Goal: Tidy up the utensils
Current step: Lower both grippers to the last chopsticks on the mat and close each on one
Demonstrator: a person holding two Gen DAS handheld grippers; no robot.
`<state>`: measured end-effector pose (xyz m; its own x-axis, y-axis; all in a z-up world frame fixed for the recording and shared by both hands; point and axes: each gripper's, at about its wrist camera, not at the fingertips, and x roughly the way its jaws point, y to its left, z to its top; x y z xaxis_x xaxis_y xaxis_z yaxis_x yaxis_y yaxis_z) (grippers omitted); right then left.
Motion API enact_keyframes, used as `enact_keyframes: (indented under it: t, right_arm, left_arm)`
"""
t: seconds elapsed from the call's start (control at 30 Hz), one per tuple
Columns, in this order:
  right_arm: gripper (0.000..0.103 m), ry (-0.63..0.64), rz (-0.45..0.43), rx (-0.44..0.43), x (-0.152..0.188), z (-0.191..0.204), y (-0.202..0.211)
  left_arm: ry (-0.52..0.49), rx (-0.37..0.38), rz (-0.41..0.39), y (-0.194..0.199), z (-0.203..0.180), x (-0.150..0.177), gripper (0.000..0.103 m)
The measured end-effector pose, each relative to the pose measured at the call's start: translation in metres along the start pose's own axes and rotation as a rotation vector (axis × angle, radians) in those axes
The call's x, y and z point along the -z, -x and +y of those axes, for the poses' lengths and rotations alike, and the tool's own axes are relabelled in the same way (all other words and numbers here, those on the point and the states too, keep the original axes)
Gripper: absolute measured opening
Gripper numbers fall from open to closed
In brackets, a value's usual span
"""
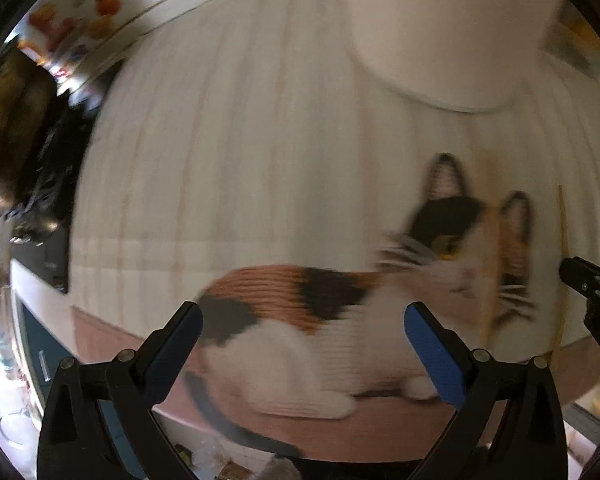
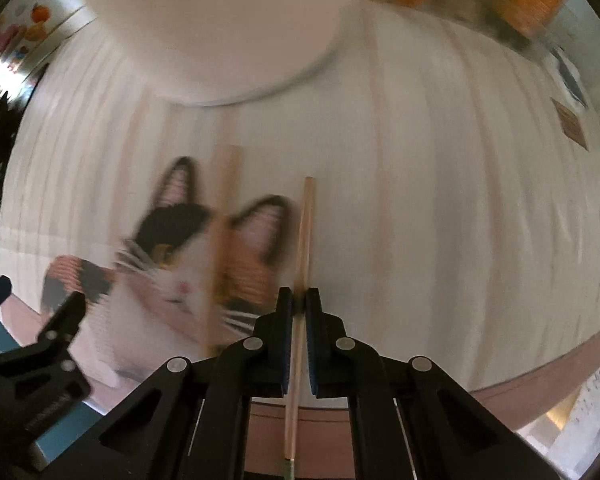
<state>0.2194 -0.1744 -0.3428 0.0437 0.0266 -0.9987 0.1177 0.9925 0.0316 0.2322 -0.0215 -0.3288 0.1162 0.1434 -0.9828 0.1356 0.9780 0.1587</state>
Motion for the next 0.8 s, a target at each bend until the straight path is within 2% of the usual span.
enact_keyframes:
  t: [0.1,0.17,0.23,0.3,0.4,0.47,0.63,0.7,0.8]
  right_arm:
    - [0.006,-0.052,0.01,0.024,0.003,-0.039,0.003]
    - [0.006,-0.087,0.005,0.039,0.006,-0.061,0.006]
    - [0.006,-0.126,-0.003,0.031,0.009,-0.08,0.008]
    - [0.006,-0.145,-0.002,0.037,0.012,-0.091,0.01]
    - [0.006,-0.172,-0.002,0.029,0.014,-0.102,0.013]
    - [0.007,-0.185,-0.001,0.022,0.015,-0.11,0.014]
    - [0.007,-0.185,0.004,0.017,0.013,-0.113,0.02]
    - [0.007,-0.184,0.003,0.019,0.018,-0.115,0.022]
    - [0.007,-0.182,0.005,0.021,0.017,-0.112,0.019]
  left_arm:
    - [-0.044,0.08,0.009,0.003,-0.027,-0.005,0.1]
    - [-0.081,0.11,0.011,0.003,-0.045,-0.008,0.087]
    - [-0.113,0.127,0.014,0.003,-0.061,-0.01,0.078]
    - [-0.134,0.133,0.014,0.003,-0.071,-0.011,0.075]
    - [-0.159,0.136,0.012,0.002,-0.083,-0.012,0.064]
    - [-0.167,0.134,0.02,0.0,-0.089,-0.013,0.052]
    - [-0.157,0.127,0.034,-0.006,-0.093,-0.014,0.044]
    - [-0.149,0.139,0.033,-0.007,-0.095,-0.015,0.036]
    - [-0.147,0.146,0.031,-0.007,-0.092,-0.016,0.019]
